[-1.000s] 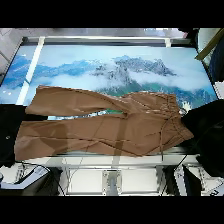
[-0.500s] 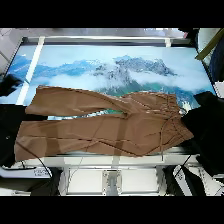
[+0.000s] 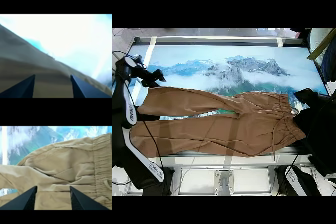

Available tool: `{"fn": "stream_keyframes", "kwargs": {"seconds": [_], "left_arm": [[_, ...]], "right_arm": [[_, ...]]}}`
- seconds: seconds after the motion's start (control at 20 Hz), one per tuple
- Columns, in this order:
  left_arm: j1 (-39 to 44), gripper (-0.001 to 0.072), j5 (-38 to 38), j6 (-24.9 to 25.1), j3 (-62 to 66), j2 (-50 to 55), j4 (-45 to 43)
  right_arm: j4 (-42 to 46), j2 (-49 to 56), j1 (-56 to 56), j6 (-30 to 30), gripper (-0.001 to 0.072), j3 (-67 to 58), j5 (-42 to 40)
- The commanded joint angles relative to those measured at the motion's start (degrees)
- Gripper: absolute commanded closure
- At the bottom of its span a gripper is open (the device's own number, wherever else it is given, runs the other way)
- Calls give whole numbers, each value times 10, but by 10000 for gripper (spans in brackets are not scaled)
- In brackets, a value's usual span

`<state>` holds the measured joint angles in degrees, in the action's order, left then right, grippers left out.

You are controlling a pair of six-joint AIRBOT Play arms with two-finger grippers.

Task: Fold the clothes and pants, and hang the long-sleeved shirts on hangers.

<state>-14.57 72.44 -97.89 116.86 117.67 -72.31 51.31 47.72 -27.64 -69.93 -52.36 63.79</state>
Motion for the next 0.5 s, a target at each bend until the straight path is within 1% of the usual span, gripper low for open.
{"fn": "stream_keyframes", "kwargs": {"seconds": [0.0, 0.1, 0.4, 0.45], "left_arm": [[12, 230, 13, -52, 29, 38, 6], [12, 230, 28, -57, 29, 45, 7], [13, 230, 22, -102, 29, 47, 19], [13, 230, 22, -102, 29, 47, 19]], "right_arm": [[3, 1, 6, 3, 257, 0, -1], [11, 1, 6, 6, 257, 0, -5], [45, 1, 6, 6, 257, 0, -5], [45, 1, 6, 6, 257, 0, -5]]}}
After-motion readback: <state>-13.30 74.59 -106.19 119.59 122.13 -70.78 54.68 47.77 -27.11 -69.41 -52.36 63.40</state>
